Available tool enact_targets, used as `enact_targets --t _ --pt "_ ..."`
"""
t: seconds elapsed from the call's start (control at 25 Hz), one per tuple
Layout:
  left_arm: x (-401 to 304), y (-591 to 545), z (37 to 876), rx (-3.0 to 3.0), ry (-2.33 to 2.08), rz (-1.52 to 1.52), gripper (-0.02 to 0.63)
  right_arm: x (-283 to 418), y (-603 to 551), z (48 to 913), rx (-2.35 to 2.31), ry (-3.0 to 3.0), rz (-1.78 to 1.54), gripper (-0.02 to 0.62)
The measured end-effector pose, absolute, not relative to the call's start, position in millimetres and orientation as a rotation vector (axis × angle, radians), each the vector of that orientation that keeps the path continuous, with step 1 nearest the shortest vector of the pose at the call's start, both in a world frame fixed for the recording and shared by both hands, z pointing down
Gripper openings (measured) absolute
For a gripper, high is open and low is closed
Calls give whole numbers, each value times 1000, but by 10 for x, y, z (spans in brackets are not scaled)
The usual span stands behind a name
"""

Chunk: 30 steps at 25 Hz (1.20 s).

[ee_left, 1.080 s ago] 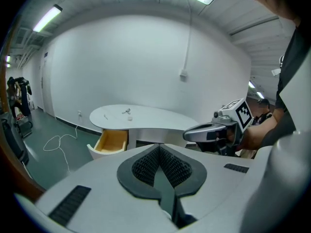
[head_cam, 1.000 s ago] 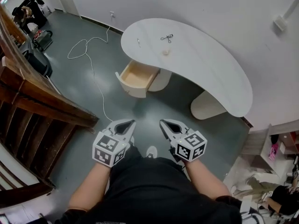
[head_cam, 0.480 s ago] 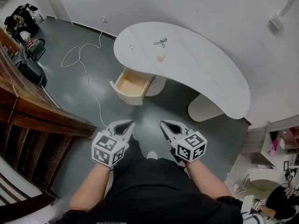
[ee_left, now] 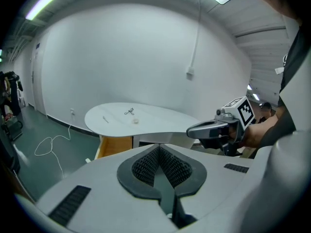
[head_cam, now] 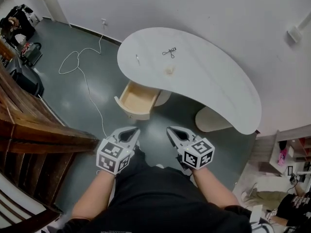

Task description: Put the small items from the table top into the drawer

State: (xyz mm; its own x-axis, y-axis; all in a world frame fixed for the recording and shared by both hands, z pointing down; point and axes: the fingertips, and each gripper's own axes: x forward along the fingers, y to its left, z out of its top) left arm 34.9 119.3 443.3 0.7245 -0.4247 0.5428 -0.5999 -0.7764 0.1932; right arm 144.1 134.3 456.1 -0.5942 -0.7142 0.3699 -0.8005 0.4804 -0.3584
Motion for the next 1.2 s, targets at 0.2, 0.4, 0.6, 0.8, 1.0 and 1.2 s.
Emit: enact_targets --t 0.2,0.4,0.6,0.8,1.0,1.2 --pt "279 614 4284 2619 -763 664 15 1350 824 4405 1374 -2535 712 -2" --pt "177 186 4279 2654 -702 679 15 1347 389 4421 1438 -2457 655 -2" --pt "-52 -235 4339 2653 -666 684 15 1344 43 4490 1515 -2374 671 -2" --pt "-230 -581 4414 2676 -622 690 15 1322 -152 4566 1578 -2303 696 -2" --pt "-273 -680 4489 2671 -575 686 15 1337 -309 4619 1608 -2265 685 -2" --pt "-319 -770 4574 2664 -572 706 15 1456 -596 4689 1622 -2208 609 -2"
